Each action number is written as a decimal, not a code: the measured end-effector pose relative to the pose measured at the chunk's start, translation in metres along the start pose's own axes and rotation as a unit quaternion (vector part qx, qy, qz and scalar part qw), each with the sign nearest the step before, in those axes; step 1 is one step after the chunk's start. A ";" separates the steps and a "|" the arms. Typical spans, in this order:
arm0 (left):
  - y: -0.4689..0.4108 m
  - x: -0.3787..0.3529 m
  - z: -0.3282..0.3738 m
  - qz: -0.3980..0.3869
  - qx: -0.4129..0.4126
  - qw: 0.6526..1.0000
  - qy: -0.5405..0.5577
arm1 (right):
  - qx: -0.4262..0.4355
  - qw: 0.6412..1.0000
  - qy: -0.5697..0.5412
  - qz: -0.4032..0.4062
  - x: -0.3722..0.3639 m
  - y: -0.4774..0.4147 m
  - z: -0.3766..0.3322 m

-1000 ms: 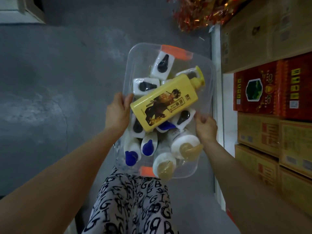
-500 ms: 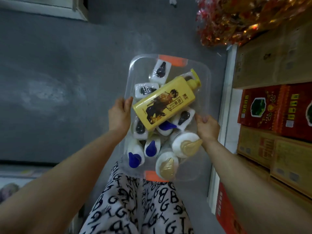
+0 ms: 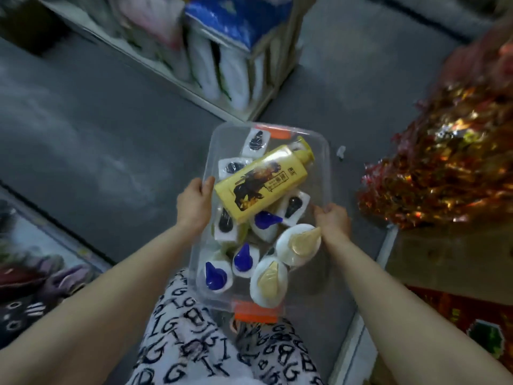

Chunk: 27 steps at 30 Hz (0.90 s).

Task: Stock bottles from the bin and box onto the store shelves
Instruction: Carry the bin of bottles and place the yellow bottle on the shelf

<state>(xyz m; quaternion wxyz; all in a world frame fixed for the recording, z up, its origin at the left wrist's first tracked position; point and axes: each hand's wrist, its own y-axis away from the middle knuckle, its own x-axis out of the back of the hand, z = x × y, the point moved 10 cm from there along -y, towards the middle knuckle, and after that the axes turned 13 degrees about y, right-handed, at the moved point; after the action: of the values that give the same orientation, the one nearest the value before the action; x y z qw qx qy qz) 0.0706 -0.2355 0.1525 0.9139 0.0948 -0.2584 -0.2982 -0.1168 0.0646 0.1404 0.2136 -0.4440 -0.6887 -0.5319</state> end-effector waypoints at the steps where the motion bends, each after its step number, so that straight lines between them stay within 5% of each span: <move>1: -0.003 0.016 0.003 0.015 0.000 1.000 0.004 | 0.016 1.000 0.005 -0.002 0.003 0.003 -0.021; 18: -0.144 0.305 0.006 0.188 0.052 0.981 0.015 | 0.187 0.975 0.116 -0.028 -0.088 0.060 -0.397; 27: -0.224 0.424 0.017 0.272 0.092 0.957 0.041 | 0.322 0.930 0.173 -0.034 -0.148 0.069 -0.592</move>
<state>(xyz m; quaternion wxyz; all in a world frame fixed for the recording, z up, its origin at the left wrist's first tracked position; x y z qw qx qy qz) 0.2425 -0.6676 0.2704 0.9577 0.1163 -0.2631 -0.0095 -0.0887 -0.5355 0.2676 0.4427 -0.2294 -0.7900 -0.3567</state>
